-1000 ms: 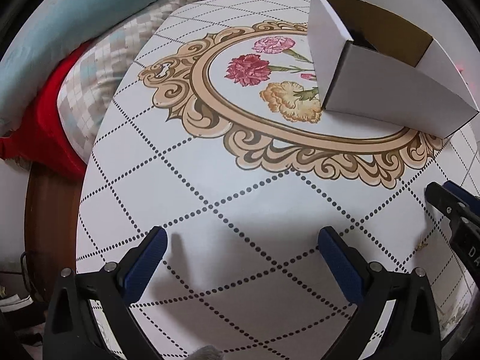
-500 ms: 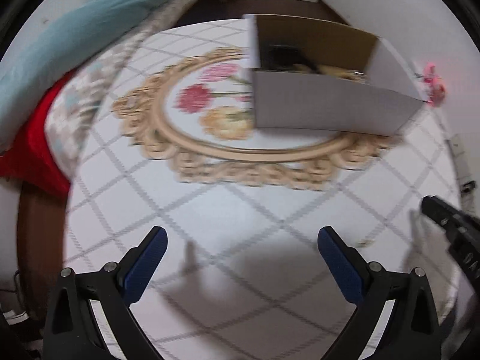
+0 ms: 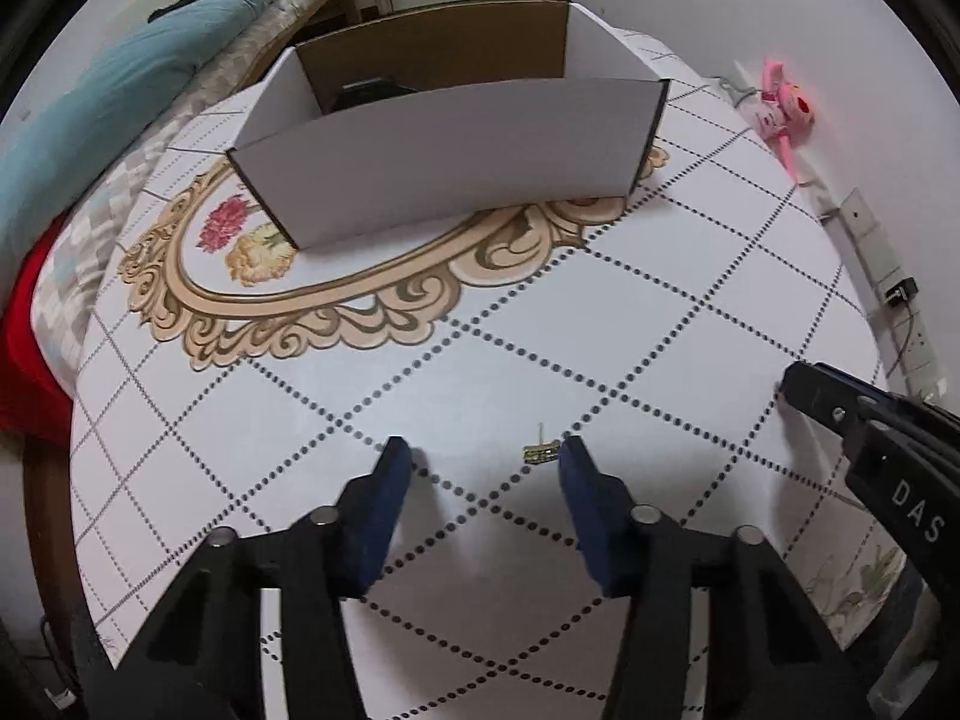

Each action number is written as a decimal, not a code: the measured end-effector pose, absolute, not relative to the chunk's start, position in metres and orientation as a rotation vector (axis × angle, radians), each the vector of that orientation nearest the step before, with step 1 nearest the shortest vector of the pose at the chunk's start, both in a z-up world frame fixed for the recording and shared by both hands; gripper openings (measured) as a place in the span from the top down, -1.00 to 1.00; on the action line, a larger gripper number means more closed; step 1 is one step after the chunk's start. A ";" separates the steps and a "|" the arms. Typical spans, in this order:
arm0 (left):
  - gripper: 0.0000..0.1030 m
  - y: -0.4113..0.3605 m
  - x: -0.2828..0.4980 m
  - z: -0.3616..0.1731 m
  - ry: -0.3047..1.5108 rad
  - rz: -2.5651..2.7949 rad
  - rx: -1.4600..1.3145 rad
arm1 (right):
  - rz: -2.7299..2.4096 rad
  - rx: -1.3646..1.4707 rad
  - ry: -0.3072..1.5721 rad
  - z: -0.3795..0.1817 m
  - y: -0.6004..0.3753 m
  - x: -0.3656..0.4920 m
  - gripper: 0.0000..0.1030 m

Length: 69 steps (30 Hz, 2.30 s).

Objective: Organize jewelry
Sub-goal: 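Pinch the second black ring with the right gripper while the left gripper pinches the second gold earring, then release the ring into the box with the right gripper while the left gripper releases the earring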

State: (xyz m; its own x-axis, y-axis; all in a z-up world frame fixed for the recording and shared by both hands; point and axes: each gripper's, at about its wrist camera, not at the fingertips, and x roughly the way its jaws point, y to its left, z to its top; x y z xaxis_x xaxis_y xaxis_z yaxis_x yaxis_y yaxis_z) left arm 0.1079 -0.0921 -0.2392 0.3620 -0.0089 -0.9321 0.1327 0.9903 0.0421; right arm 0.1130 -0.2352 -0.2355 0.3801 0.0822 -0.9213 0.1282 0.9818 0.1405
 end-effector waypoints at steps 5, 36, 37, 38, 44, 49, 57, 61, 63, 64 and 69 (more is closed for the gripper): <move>0.61 -0.090 0.111 -0.240 1.186 -0.110 0.118 | -0.025 0.205 1.185 -0.239 -0.232 0.114 0.75; 0.87 -0.041 0.212 -0.110 1.017 -0.193 -0.075 | 0.148 0.280 1.010 -0.141 -0.202 0.189 0.76; 0.87 -0.036 0.221 -0.110 1.017 -0.182 -0.073 | 0.158 0.277 1.007 -0.138 -0.197 0.200 0.76; 0.87 -0.032 0.230 -0.111 1.024 -0.175 -0.071 | 0.173 0.273 1.012 -0.135 -0.192 0.213 0.76; 0.85 -0.018 0.277 -0.137 1.144 -0.165 -0.094 | 0.232 0.253 1.111 -0.149 -0.167 0.280 0.76; 0.75 -0.011 0.300 -0.158 1.258 -0.115 -0.102 | 0.270 0.229 1.237 -0.174 -0.155 0.316 0.74; -0.57 0.006 0.300 -0.149 1.203 -0.013 -0.067 | 0.258 0.209 1.271 -0.179 -0.156 0.327 0.31; -0.98 0.009 0.295 -0.149 1.184 0.014 -0.034 | 0.220 0.175 1.238 -0.168 -0.163 0.324 0.07; -0.98 0.009 0.290 -0.150 1.175 0.029 -0.019 | 0.172 0.126 1.219 -0.161 -0.165 0.320 -0.41; -0.98 0.008 0.286 -0.151 1.167 0.038 -0.011 | 0.149 0.097 1.212 -0.159 -0.167 0.318 -0.53; -1.00 0.005 0.271 -0.156 1.136 0.056 0.030 | 0.044 -0.052 1.213 -0.164 -0.166 0.301 -0.87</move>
State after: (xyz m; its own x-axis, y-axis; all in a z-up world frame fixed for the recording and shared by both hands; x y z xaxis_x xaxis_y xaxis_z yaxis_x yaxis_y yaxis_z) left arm 0.2712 0.0048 -0.1560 0.4199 0.0597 -0.9056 -0.0292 0.9982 0.0522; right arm 0.3005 -0.1656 -0.1644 0.3494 0.0059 -0.9369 -0.0620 0.9979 -0.0169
